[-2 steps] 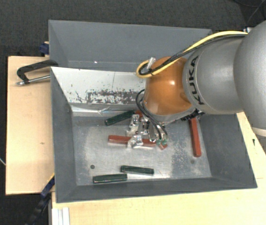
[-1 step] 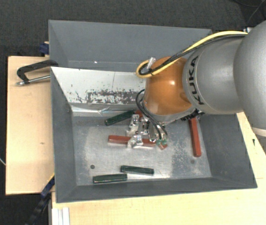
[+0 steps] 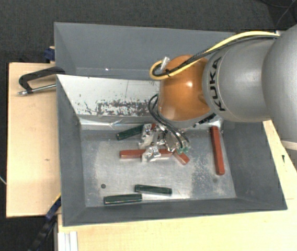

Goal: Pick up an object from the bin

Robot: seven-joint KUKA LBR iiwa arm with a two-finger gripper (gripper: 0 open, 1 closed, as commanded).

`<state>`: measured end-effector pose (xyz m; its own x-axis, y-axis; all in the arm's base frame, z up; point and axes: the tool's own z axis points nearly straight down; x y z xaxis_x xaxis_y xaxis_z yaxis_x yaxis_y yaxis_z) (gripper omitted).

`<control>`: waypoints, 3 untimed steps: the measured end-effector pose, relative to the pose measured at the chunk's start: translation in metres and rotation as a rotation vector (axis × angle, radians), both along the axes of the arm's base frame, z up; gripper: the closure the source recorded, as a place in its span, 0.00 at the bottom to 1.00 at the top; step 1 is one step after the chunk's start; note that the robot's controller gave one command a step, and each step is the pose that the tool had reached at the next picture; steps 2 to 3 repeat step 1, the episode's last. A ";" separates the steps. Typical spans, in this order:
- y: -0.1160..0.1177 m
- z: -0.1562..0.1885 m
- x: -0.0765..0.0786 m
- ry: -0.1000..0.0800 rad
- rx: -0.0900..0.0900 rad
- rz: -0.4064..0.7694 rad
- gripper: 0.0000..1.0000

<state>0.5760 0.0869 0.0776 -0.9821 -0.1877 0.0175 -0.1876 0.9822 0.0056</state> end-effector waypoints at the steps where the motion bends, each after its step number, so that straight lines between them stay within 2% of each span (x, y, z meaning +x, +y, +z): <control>1: 0.011 0.188 -0.032 -0.032 0.001 -0.122 1.00; 3: 0.011 0.188 -0.032 -0.032 0.001 -0.122 1.00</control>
Offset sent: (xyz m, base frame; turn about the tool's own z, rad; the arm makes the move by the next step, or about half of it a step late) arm 0.0000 0.0000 0.0000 0.0000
